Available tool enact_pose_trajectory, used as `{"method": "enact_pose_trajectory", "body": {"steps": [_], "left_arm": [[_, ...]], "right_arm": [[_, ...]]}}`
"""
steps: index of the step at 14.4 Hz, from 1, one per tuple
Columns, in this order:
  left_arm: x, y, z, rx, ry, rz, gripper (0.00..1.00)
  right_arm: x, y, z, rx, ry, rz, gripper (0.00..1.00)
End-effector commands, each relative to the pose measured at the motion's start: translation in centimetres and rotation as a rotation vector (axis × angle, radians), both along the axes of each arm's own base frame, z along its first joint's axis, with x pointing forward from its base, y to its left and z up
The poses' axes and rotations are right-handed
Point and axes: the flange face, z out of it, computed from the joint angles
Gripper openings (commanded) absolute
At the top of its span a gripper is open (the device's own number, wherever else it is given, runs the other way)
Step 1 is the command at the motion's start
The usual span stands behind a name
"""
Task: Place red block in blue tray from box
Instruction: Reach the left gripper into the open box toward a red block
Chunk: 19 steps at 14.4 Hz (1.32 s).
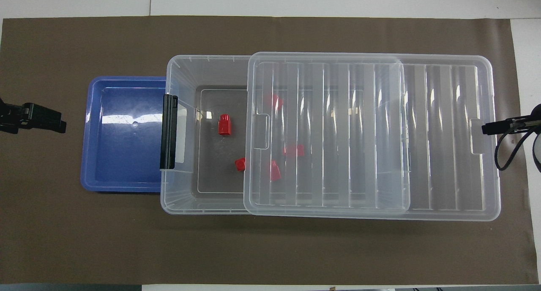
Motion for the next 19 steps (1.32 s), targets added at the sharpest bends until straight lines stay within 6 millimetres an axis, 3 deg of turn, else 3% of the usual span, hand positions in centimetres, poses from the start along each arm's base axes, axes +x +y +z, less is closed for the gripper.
{"method": "enact_pose_trajectory", "body": {"steps": [1, 5, 7, 10, 12, 15, 19], "left_arm": [[-0.6, -2.2, -0.6, -0.008, -0.045, -0.023, 1.00], [-0.9, -8.1, -1.7, -0.013, -0.095, -0.035, 1.00], [-1.2, -12.5, -2.8, -0.021, -0.112, -0.033, 1.00], [-3.0, -18.3, -6.4, -0.025, -0.120, 0.010, 1.00], [-2.5, -21.7, -9.9, -0.010, -0.122, 0.029, 1.00], [-1.7, -24.9, -13.9, 0.002, -0.140, 0.037, 1.00], [-1.3, -27.5, -19.1, -0.012, -0.150, 0.001, 1.00]], "right_arm": [[-0.7, -1.2, 0.1, -0.010, -0.016, 0.016, 1.00], [-0.8, -1.6, 0.0, -0.010, -0.014, 0.013, 1.00], [-0.8, -1.7, 0.0, -0.011, -0.014, 0.025, 1.00], [-0.3, -1.3, 0.6, -0.012, -0.018, 0.031, 1.00], [0.6, -0.6, 1.8, -0.009, -0.010, 0.041, 1.00], [1.5, 0.6, 5.0, 0.006, 0.007, 0.037, 1.00], [1.3, 3.9, 12.3, 0.015, 0.047, 0.020, 1.00]]}}
